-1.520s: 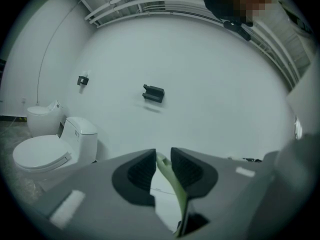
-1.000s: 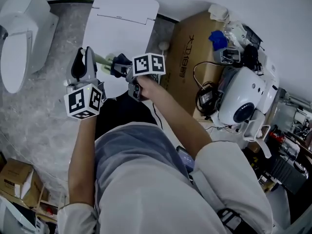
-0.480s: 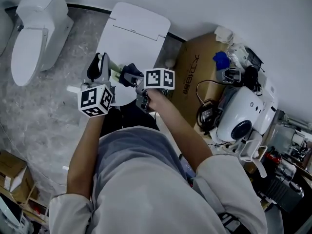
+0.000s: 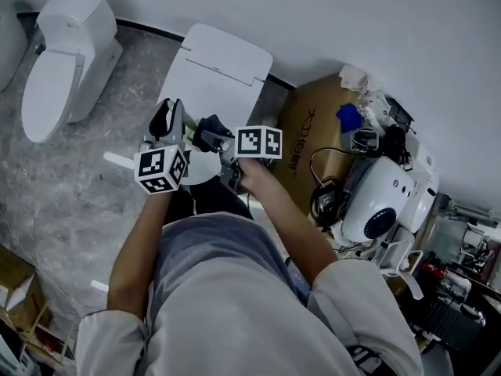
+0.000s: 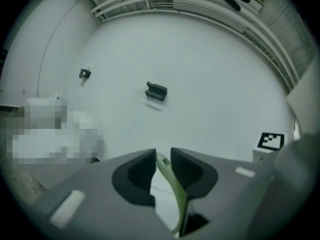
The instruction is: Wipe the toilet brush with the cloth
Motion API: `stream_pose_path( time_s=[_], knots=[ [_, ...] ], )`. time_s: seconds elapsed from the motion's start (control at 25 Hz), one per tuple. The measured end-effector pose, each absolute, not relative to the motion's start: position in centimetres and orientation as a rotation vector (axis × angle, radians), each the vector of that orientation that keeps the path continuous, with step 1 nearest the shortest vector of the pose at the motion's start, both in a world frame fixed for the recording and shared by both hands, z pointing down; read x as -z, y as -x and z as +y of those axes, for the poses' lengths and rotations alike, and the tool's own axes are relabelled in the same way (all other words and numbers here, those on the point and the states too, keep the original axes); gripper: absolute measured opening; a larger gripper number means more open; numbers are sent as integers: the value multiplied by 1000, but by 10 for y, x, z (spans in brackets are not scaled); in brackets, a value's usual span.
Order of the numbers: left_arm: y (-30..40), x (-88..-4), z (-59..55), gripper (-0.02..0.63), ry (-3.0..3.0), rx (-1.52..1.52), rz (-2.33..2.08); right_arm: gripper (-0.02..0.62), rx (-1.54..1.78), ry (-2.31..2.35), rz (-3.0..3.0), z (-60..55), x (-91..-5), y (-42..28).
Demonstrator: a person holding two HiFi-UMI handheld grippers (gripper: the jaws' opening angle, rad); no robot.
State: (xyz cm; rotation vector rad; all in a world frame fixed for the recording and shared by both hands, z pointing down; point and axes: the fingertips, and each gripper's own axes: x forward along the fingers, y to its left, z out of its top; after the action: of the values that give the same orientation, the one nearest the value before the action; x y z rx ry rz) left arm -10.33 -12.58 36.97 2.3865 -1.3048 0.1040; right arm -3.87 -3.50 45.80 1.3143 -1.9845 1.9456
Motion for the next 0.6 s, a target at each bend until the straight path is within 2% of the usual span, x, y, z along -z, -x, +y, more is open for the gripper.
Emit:
stream_pose_path(
  time_s=[0.6],
  knots=[
    [107, -367, -122, 0, -2385, -98, -1307, 103, -1926, -1296, -2066, -47, -422, 47]
  ],
)
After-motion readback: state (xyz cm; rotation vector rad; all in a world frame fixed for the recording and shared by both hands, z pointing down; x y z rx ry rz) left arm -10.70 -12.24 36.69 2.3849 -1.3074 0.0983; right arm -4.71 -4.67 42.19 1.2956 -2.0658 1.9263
